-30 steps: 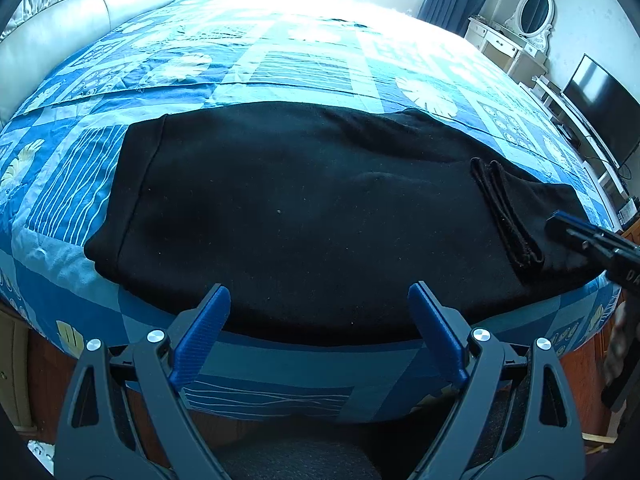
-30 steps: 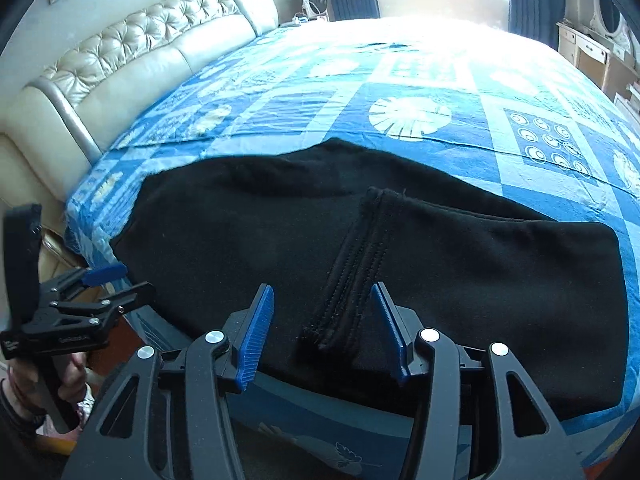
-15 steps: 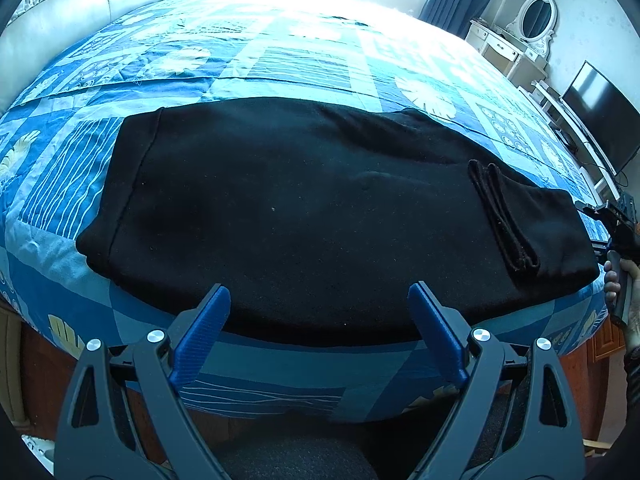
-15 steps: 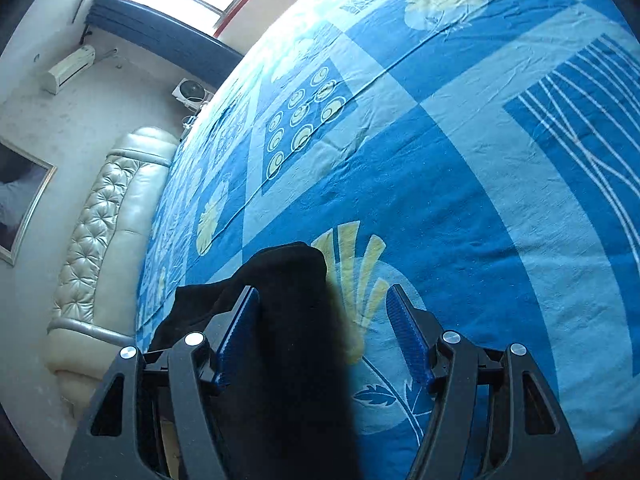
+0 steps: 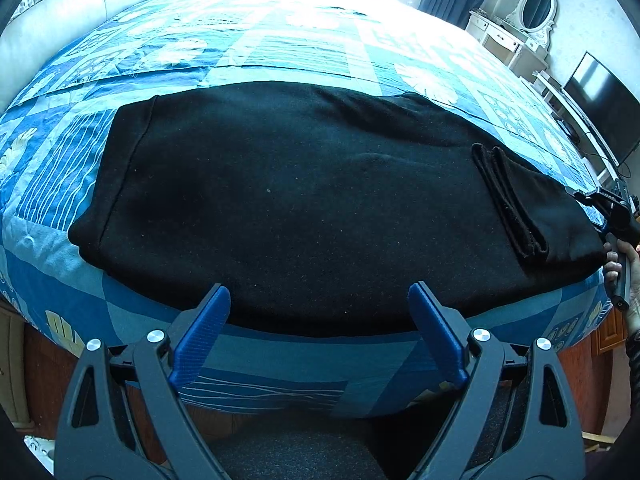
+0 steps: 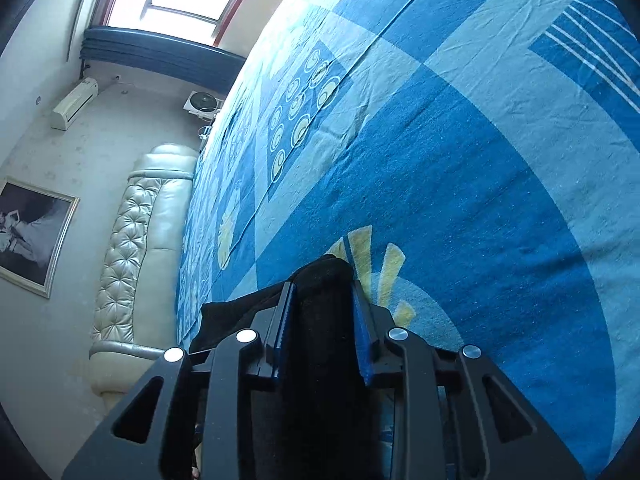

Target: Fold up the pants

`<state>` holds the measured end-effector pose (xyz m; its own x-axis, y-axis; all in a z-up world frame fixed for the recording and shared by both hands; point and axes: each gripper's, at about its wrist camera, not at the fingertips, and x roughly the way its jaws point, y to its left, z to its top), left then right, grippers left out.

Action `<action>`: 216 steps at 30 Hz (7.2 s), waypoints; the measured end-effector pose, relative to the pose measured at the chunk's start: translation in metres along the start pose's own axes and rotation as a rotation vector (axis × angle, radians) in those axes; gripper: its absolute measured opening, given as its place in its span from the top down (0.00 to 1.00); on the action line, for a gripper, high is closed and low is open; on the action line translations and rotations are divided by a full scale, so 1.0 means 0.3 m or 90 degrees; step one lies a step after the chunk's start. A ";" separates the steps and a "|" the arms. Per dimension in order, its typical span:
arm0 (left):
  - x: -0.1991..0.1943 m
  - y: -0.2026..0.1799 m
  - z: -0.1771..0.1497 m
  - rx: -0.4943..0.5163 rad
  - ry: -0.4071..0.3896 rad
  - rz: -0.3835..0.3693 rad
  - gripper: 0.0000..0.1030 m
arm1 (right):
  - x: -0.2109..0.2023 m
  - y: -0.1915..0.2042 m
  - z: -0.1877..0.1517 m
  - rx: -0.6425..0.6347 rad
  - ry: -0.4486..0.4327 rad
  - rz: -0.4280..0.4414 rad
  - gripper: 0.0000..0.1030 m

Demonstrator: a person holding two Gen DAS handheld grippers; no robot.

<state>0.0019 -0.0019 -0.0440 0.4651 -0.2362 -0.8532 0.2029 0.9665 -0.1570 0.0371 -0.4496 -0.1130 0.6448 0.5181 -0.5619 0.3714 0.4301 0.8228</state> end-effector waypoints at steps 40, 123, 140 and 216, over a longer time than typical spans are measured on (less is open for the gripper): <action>-0.139 0.554 0.062 -0.267 -0.062 -0.166 0.12 | 0.308 0.519 -0.527 -0.212 0.110 0.054 0.46; 0.248 -1.113 0.114 0.384 0.000 0.089 0.74 | -0.345 0.241 -0.344 -0.064 -0.156 0.056 0.20; -0.174 -0.558 0.059 0.251 -0.148 -0.035 0.09 | -0.046 0.278 -0.301 -0.109 -0.009 0.027 0.20; 0.245 -0.230 0.115 -0.117 0.148 -0.408 0.09 | -0.110 0.012 -0.255 -0.039 0.057 0.078 0.26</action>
<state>0.0518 -0.0896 -0.0788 0.1028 -0.7570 -0.6453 0.2177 0.6501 -0.7280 -0.0338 -0.4085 -0.0980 0.6193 0.6322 -0.4656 0.2509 0.4026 0.8803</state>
